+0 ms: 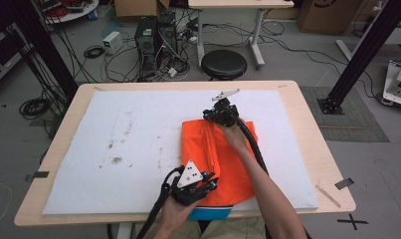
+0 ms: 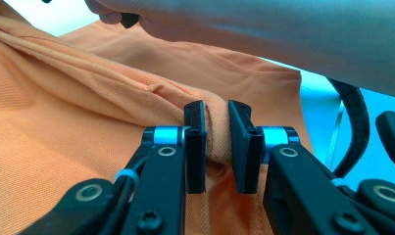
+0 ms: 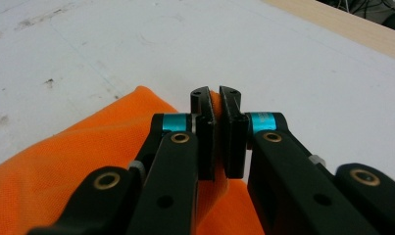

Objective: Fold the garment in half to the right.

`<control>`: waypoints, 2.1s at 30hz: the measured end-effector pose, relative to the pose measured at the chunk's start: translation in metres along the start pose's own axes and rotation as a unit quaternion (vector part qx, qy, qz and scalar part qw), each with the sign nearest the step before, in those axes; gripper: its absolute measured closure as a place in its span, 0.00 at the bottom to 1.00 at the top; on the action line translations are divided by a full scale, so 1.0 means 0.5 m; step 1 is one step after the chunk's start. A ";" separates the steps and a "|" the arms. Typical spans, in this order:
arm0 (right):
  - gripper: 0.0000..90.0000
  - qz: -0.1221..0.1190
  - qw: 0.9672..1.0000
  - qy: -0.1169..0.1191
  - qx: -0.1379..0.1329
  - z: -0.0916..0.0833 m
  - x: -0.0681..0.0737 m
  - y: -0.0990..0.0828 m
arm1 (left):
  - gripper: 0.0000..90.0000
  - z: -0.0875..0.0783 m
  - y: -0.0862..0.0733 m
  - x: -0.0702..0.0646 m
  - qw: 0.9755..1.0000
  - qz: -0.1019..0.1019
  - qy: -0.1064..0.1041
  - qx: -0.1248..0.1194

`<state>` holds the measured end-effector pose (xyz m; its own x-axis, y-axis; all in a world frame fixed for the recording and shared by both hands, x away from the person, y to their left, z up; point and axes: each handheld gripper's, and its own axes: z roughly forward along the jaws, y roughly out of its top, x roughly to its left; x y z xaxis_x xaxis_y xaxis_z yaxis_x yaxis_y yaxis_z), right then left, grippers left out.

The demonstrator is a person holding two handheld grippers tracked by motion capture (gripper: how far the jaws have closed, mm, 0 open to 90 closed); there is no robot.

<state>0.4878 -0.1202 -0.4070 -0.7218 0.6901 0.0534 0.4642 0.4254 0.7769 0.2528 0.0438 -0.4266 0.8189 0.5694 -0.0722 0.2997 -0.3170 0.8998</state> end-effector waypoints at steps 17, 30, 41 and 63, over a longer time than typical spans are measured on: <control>0.97 0.015 1.000 -0.013 -0.003 -0.038 -0.047 -0.033 | 0.87 0.052 0.029 -0.024 1.000 0.007 -0.018 0.008; 0.97 0.022 1.000 -0.014 0.000 -0.076 -0.088 -0.052 | 0.87 0.089 0.051 -0.040 0.999 0.011 -0.037 0.013; 0.97 0.033 0.999 -0.013 -0.004 -0.095 -0.120 -0.067 | 0.87 0.117 0.074 -0.050 0.999 0.012 -0.049 0.019; 0.96 0.051 0.998 -0.030 0.015 -0.120 -0.174 -0.106 | 0.86 0.181 0.093 -0.072 0.997 0.023 -0.062 0.047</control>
<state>0.4955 -0.2379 -0.4153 -0.6386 0.7640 0.0926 0.5495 0.3685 0.7498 0.2817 -0.0601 -0.4213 0.8848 0.4571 -0.0901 0.3007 -0.4126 0.8599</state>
